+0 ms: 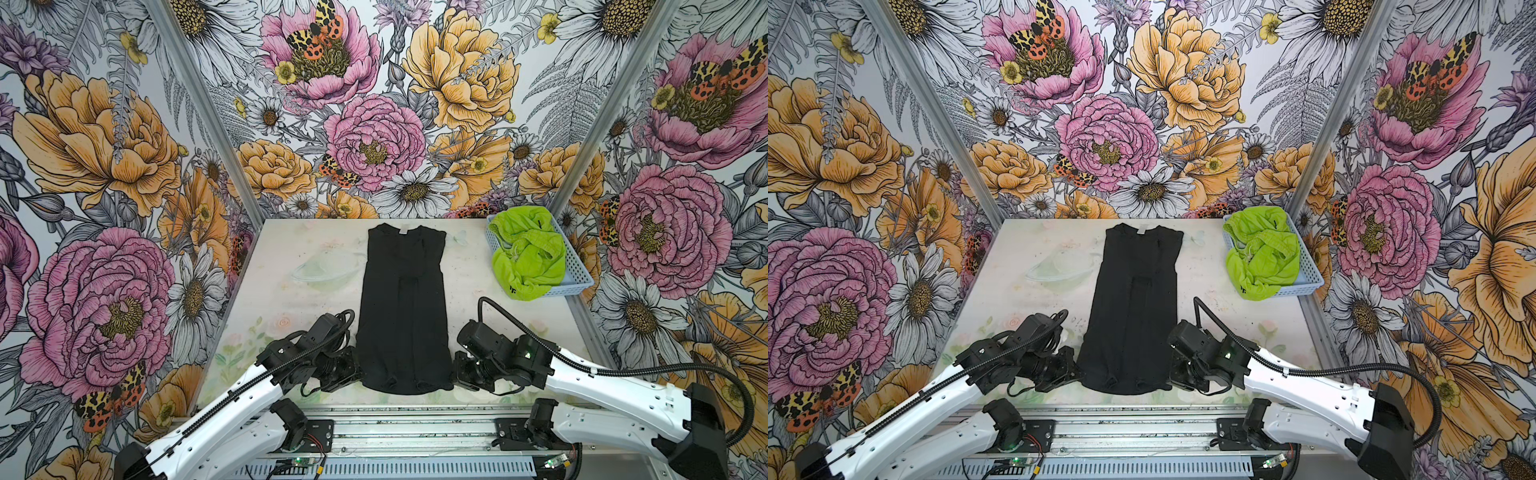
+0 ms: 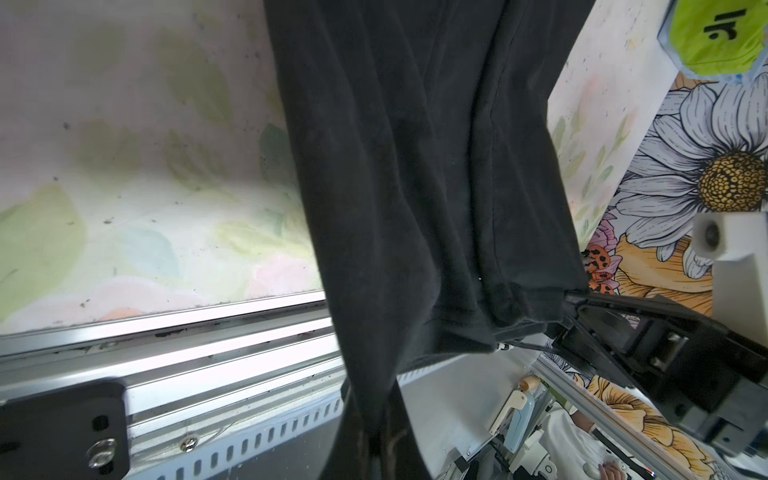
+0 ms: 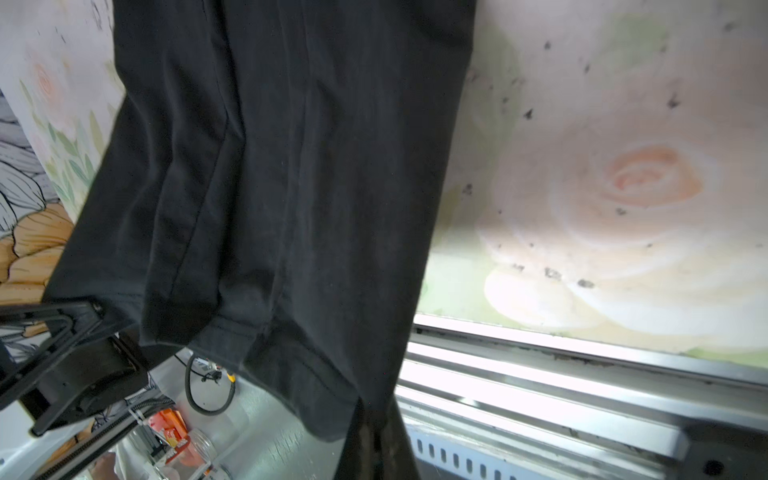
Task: Fold and stack the mixed laundry pile
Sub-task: 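Grasp the shirt's near hem corners with both grippers, then fold the near hem over toward the collar with both grippers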
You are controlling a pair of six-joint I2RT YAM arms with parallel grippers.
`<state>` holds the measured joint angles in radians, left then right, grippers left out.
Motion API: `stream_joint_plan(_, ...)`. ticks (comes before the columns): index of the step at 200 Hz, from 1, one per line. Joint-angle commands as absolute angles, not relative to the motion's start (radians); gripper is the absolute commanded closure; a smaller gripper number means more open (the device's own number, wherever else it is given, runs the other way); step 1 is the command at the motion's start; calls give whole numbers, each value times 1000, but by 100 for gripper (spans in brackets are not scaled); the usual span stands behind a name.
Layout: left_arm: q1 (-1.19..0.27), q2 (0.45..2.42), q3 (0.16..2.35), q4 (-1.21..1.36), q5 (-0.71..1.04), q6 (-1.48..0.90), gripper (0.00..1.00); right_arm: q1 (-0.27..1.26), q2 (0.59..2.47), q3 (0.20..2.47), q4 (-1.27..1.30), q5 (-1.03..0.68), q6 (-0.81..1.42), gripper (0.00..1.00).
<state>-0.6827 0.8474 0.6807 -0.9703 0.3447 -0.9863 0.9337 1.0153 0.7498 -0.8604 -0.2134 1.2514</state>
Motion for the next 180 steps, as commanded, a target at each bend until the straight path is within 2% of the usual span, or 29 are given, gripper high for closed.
stream_joint_plan(1, -601, 950, 764, -905, 389, -865, 100, 829, 1061, 833, -876, -237, 1118, 100)
stream_joint_plan(41, -429, 1200, 951, -884, 497, -626, 100, 640, 1254, 977, -871, -305, 909, 100)
stream_joint_plan(88, -332, 1524, 1209, -885, 577, -447, 100, 455, 1490, 1164, -862, -351, 736, 100)
stream_joint_plan(133, -283, 1739, 1393, -885, 594, -379, 100, 368, 1690, 1337, -845, -371, 643, 100)
stream_joint_plan(180, -231, 1888, 1484, -885, 586, -333, 100, 317, 1838, 1471, -812, -382, 597, 100)
